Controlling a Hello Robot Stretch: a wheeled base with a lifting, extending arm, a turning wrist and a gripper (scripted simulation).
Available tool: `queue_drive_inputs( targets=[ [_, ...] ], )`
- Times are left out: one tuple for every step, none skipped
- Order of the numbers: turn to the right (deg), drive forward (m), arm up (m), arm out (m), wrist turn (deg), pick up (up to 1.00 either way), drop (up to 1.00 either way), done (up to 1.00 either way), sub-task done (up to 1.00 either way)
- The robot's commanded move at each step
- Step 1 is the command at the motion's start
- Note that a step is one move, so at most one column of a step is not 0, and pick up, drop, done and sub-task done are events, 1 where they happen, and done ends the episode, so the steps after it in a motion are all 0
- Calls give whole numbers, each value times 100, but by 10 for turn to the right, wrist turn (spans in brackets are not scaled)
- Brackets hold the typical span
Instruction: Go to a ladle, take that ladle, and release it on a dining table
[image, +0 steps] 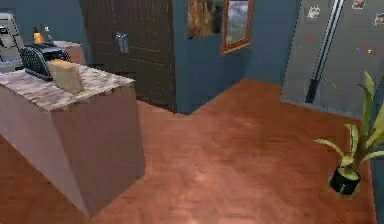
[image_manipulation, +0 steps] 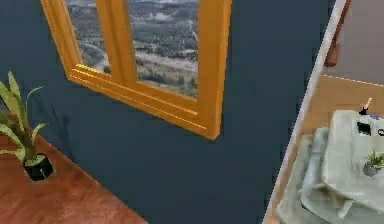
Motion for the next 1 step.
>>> queue_drive_inputs(
  targets=[
    [0,100,0,0,0,0,0,0,0]
  ],
)
